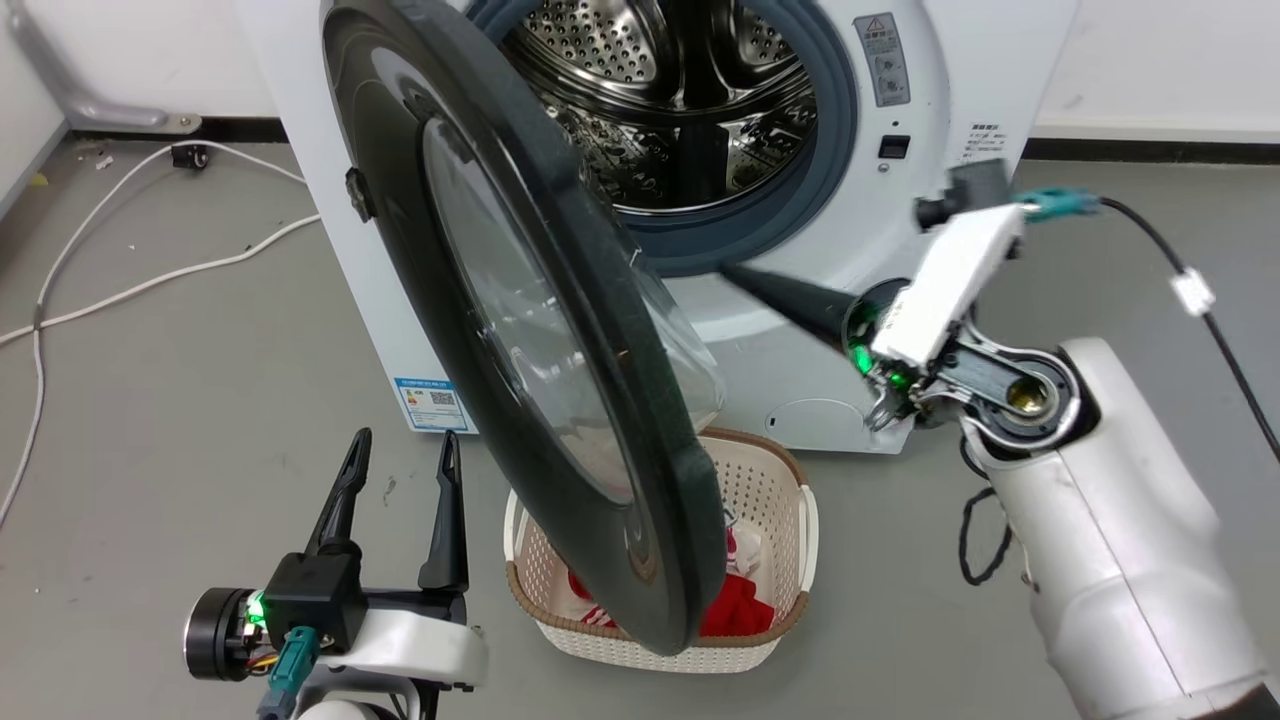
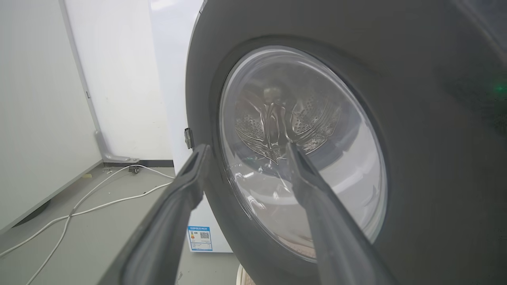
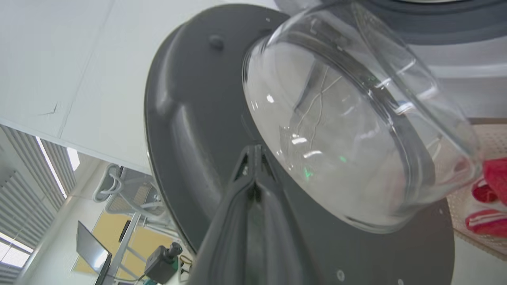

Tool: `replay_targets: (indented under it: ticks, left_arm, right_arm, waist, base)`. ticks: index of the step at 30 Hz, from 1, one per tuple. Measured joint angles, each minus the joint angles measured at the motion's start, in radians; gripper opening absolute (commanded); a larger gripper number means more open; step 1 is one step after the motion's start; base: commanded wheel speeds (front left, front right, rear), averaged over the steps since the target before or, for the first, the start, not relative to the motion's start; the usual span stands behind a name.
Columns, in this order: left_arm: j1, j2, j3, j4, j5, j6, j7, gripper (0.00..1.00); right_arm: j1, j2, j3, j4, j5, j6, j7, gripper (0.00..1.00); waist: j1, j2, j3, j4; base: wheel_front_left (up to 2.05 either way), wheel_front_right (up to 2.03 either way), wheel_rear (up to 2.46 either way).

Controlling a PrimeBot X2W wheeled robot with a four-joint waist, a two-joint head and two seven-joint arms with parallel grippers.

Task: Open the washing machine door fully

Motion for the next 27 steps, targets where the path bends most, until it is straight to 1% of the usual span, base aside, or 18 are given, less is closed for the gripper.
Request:
replay_targets:
  ticks: [2,5,6,7,8,11,15,18,21,22,24,27]
  left_arm:
    - [0.003,0.000,0.003,-0.001,0.000,0.003,0.000,1.00]
    - [0.006,0.000,0.005,-0.003,-0.003,0.009,0.000,1.00]
    - [0.007,0.000,0.007,-0.004,-0.005,0.013,0.000,1.00]
    - [0.010,0.000,0.010,-0.006,-0.007,0.016,0.000,1.00]
    - [0.014,0.000,0.012,-0.006,-0.007,0.017,0.000,1.00]
    - [0.019,0.000,0.019,-0.007,-0.005,0.017,0.000,1.00]
    - [0.029,0.000,0.028,-0.006,0.001,0.016,0.000,1.00]
    - [0.032,0.000,0.030,-0.003,0.007,0.009,0.000,1.00]
    - [0.036,0.000,0.033,0.001,0.008,0.006,0.000,1.00]
    - [0.037,0.000,0.035,0.002,0.009,0.005,0.000,1.00]
    - [0.037,0.000,0.038,0.002,0.011,0.004,0.000,1.00]
    - [0.038,0.000,0.041,0.003,0.016,0.002,0.000,1.00]
  right_arm:
    - [0.031,-0.002,-0.028,-0.045,-0.028,0.000,-0.108,0.00]
    - [0.107,-0.016,-0.068,-0.149,-0.091,0.002,-0.271,0.01]
    - [0.146,-0.028,-0.083,-0.176,-0.113,0.001,-0.322,0.36]
    - [0.187,-0.045,-0.095,-0.204,-0.141,0.001,-0.369,0.94]
    - [0.226,-0.061,-0.105,-0.235,-0.166,0.001,-0.414,1.00]
    - [0.340,-0.077,-0.154,-0.314,-0.230,0.001,-0.550,1.00]
    - [0.485,-0.076,-0.207,-0.377,-0.339,0.001,-0.708,1.00]
    - [0.572,-0.068,-0.256,-0.415,-0.454,0.001,-0.818,1.00]
    - [0.651,-0.040,-0.325,-0.450,-0.565,0.001,-0.907,1.00]
    - [0.672,-0.033,-0.344,-0.464,-0.609,0.001,-0.923,1.00]
    - [0.705,-0.029,-0.375,-0.510,-0.778,0.001,-0.950,1.00]
    - [0.723,-0.015,-0.406,-0.606,-0.982,0.001,-0.964,1.00]
  waist:
    - [-0.0001,0.0000,-0.007,-0.004]
    - [0.0000,0.0000,-0.011,-0.009]
    - [0.0000,0.0000,-0.012,-0.010]
    - [0.0000,0.0000,-0.012,-0.012]
    - [0.0000,0.0000,-0.012,-0.014]
    - [0.0000,0.0000,-0.012,-0.023]
    - [0.0000,0.0000,-0.014,-0.037]
    - [0.0000,0.0000,-0.019,-0.043]
    - [0.0000,0.0000,-0.026,-0.047]
    - [0.0000,0.0000,-0.028,-0.048]
    - [0.0000,0.0000,-0.031,-0.050]
    - [0.0000,0.0000,-0.033,-0.054]
  base:
    - [0.00,0.00,0.00]
    - [0.00,0.00,0.00]
    - [0.00,0.00,0.00]
    - [0.00,0.00,0.00]
    - [0.00,0.00,0.00]
    - [0.00,0.00,0.00]
    - [0.00,0.00,0.00]
    - [0.00,0.00,0.00]
    - [0.00,0.00,0.00]
    - [0.00,0.00,0.00]
    - [0.00,0.00,0.00]
    - [0.00,0.00,0.00]
